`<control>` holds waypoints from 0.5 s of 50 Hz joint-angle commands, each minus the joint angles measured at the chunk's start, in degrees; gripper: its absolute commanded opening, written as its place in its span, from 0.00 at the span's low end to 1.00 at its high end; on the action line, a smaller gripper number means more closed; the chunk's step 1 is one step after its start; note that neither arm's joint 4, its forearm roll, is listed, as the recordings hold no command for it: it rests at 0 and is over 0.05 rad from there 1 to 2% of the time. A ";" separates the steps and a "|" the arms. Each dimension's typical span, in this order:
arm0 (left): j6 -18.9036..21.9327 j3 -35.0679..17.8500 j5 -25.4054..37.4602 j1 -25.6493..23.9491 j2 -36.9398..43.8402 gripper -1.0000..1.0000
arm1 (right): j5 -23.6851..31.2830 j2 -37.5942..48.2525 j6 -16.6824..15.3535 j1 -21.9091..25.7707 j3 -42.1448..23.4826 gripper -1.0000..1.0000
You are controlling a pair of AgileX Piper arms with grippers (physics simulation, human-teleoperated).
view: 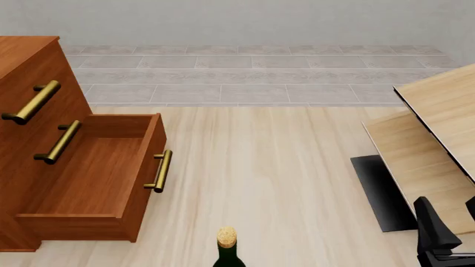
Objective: Put the bowl on top of the cabinet.
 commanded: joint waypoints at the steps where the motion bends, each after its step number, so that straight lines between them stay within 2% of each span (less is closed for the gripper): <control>1: 0.78 -0.43 -1.34 0.56 1.06 0.00 | 0.00 0.00 0.00 0.00 0.00 1.00; 7: 0.48 2.12 -2.70 0.34 0.65 0.00 | 0.00 0.00 0.02 -0.01 0.00 1.00; 25: 0.22 5.29 -5.44 0.62 1.16 0.00 | 0.00 0.00 0.01 0.01 0.00 1.00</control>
